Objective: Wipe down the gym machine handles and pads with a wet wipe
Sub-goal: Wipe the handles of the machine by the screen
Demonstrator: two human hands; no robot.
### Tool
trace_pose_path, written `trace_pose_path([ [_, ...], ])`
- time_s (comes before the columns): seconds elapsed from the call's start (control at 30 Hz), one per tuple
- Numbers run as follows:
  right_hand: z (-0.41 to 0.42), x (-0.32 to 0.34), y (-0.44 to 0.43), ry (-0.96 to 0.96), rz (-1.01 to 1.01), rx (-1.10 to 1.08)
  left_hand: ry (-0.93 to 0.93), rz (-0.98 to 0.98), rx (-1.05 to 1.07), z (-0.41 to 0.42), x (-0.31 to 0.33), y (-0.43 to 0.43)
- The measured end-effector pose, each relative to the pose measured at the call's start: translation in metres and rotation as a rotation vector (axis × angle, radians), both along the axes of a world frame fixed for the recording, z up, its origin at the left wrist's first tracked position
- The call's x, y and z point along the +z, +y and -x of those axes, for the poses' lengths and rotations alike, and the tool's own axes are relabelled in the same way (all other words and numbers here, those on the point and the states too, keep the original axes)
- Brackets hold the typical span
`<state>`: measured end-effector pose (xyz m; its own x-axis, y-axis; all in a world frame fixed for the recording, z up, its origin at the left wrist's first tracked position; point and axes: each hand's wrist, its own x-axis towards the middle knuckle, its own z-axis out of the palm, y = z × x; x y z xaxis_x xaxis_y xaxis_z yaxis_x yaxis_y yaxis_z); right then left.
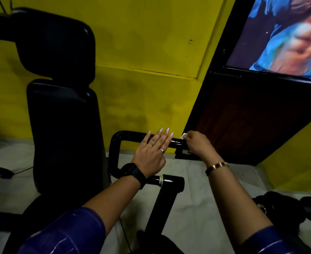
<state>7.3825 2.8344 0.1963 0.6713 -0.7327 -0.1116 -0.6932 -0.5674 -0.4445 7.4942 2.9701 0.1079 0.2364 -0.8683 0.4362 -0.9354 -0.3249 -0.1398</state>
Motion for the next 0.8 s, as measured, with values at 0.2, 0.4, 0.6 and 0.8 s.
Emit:
trace_pose_path([
  [0.2, -0.037, 0.000, 0.029, 0.118, 0.255, 0.083, 0.097, 0.057, 0.140, -0.014, -0.002, 0.028],
  [0.4, -0.091, -0.011, 0.066, -0.036, 0.262, 0.178, 0.288, 0.158, 0.275, -0.043, -0.004, 0.056],
  [0.6, -0.129, -0.018, 0.108, -0.094, 0.412, 0.313, 1.243, 0.541, 0.251, -0.064, -0.010, 0.088],
  [0.8, -0.143, -0.043, 0.146, -0.177, 0.677, 0.608, 2.064, 1.052, 0.175, -0.076, -0.014, 0.095],
])
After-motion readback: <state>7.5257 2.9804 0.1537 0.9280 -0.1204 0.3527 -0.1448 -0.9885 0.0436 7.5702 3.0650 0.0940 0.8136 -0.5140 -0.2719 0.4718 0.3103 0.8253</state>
